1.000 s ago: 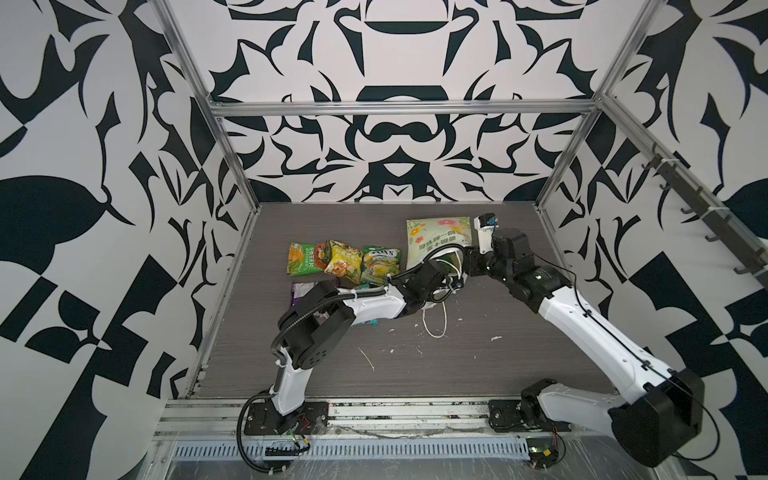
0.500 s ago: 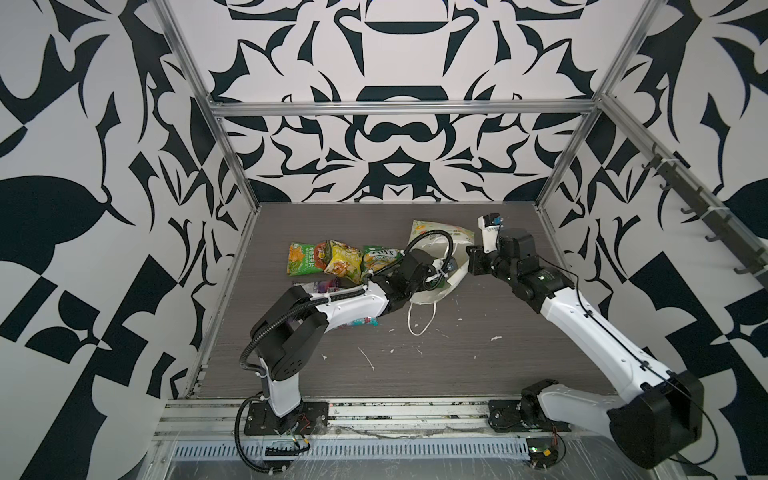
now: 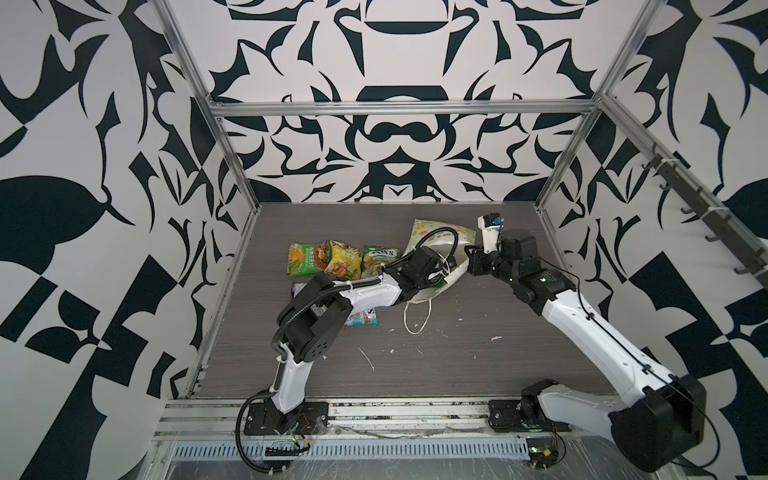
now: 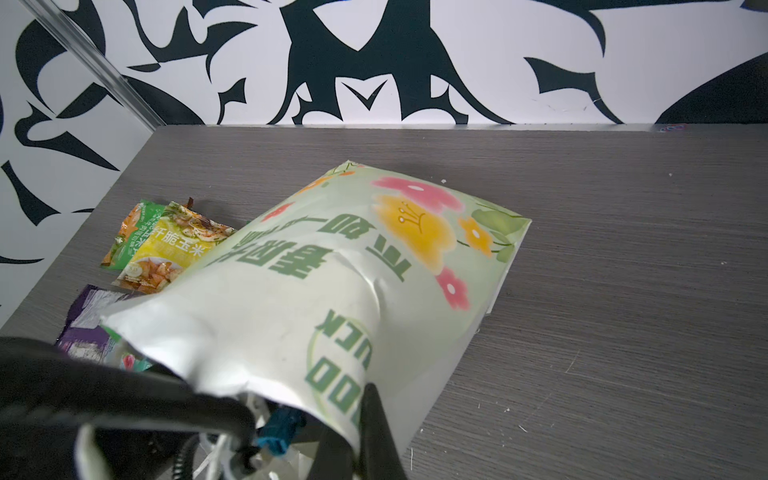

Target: Take the snacks out of the paper bag

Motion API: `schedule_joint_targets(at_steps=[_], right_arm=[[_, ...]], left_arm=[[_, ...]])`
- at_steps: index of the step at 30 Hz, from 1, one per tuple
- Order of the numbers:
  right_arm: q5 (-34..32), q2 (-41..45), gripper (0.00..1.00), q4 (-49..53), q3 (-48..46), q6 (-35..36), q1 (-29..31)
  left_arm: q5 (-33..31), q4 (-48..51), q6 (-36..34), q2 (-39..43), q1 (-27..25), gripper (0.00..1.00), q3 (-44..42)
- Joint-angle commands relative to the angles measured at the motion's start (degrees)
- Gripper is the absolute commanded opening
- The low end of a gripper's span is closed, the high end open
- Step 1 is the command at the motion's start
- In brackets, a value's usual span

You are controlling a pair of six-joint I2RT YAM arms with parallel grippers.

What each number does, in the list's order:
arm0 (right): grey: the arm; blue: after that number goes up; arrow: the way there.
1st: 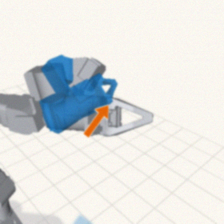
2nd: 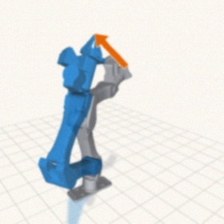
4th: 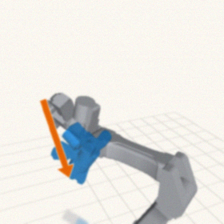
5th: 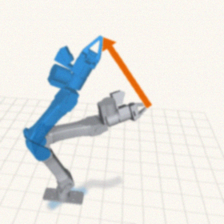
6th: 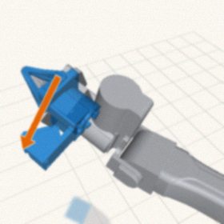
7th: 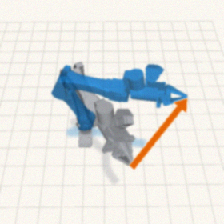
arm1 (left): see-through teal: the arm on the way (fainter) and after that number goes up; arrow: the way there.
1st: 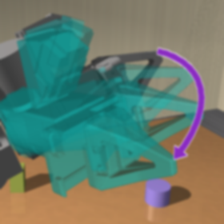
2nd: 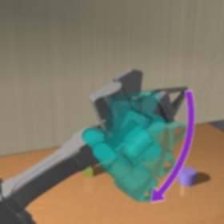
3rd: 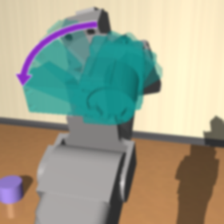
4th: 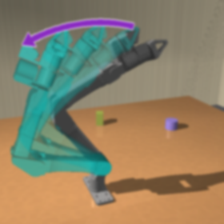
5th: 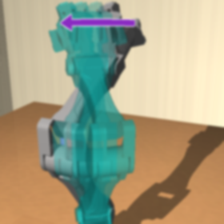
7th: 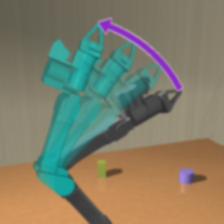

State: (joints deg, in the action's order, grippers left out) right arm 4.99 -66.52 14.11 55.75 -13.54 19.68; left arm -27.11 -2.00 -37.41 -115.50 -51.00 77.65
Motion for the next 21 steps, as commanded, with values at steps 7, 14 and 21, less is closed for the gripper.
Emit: schedule_joint_targets(at_steps=[7, 14, 21], right_arm=[[1.31, 1.66, 0.00, -4.23, 1.03, 0.53, -0.17], [1.42, 1.18, 0.00, -4.43, 1.32, 0.45, -0.17], [1.33, 1.13, 0.00, -4.26, 1.46, 0.37, -0.13]], left_arm=[[1.75, 4.85, -4.24, -4.22, -0.79, 0.68, 2.25], [4.39, 5.20, -6.09, -5.59, -1.12, 0.84, 2.04], [8.08, 5.82, -6.56, -3.01, -1.37, 0.95, 0.73]])
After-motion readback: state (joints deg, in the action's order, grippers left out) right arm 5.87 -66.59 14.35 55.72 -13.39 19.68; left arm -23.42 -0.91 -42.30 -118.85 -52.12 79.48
